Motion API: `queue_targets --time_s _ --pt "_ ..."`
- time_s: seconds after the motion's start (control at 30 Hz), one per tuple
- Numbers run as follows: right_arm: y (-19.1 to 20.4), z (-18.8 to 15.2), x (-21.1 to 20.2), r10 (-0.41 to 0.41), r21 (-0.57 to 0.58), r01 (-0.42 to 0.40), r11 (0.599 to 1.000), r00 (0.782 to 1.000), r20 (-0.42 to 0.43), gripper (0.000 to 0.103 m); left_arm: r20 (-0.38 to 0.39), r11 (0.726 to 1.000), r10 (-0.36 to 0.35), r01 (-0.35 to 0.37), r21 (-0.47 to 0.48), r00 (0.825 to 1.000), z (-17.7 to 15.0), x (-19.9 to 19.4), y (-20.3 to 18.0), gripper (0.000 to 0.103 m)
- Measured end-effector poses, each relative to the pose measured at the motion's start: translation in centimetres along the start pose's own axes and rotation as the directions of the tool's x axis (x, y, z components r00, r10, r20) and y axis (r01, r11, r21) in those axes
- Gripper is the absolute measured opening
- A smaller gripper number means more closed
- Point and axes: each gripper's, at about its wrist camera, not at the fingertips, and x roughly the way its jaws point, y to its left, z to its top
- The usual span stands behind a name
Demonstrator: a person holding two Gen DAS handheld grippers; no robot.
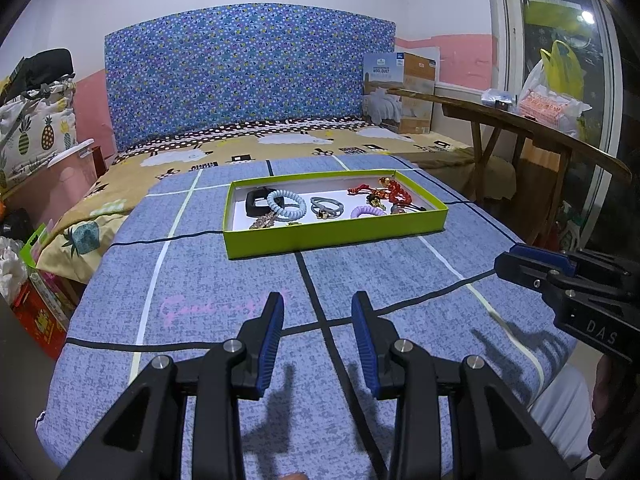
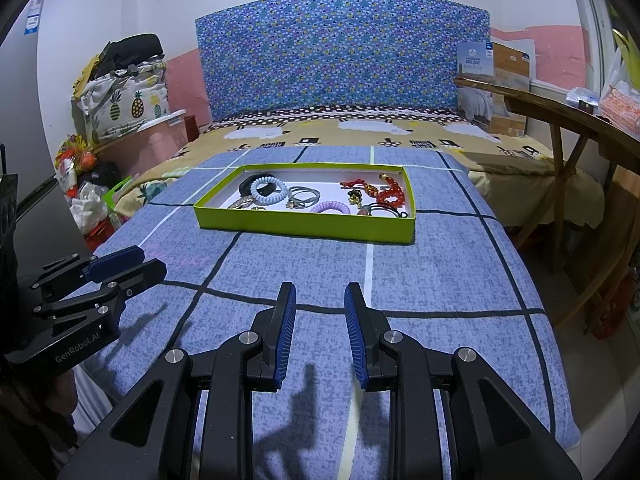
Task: Organize jewelry
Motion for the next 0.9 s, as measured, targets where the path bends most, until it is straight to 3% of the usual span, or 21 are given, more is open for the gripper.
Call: queue_targets --time_s 0.9 --pt "-0.14 -0.02 0.08 0.000 0.002 0.000 1.000 1.000 0.000 0.026 -0.006 1.000 0.012 -0.012 -0.010 1.000 -0.43 0.14 0.25 0.037"
